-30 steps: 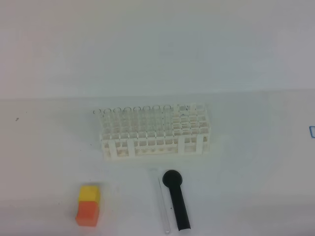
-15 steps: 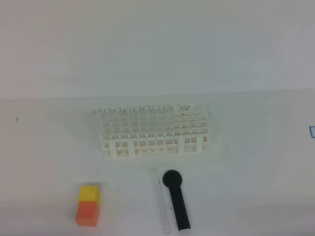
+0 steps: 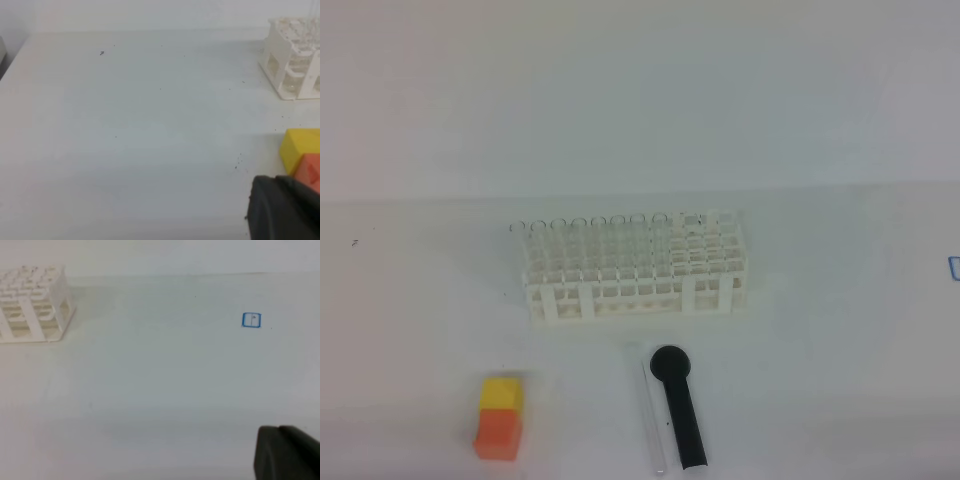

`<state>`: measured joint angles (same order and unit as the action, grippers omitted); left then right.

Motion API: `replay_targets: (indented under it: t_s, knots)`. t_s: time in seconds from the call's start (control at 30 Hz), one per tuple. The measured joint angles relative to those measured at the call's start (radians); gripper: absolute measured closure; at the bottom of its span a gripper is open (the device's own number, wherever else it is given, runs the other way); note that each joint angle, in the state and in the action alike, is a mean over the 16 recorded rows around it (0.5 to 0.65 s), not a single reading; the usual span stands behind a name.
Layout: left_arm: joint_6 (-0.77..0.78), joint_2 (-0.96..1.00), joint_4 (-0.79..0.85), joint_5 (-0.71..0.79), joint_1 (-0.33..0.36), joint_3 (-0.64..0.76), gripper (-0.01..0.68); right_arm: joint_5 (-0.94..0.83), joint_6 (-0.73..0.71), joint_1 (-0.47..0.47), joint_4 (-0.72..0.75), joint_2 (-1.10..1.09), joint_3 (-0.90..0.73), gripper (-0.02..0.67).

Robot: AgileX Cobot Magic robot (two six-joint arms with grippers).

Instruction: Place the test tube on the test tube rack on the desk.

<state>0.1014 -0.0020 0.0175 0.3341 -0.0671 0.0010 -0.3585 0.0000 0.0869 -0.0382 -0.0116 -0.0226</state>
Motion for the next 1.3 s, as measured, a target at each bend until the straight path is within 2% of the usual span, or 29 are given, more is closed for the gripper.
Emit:
replay_targets:
  t_s: [1.3]
  knots:
    - [0.0,0.0,0.0,0.0,0.0,0.0,0.674,0.0,0.0,0.0,0.0,0.0,0.0,0.65]
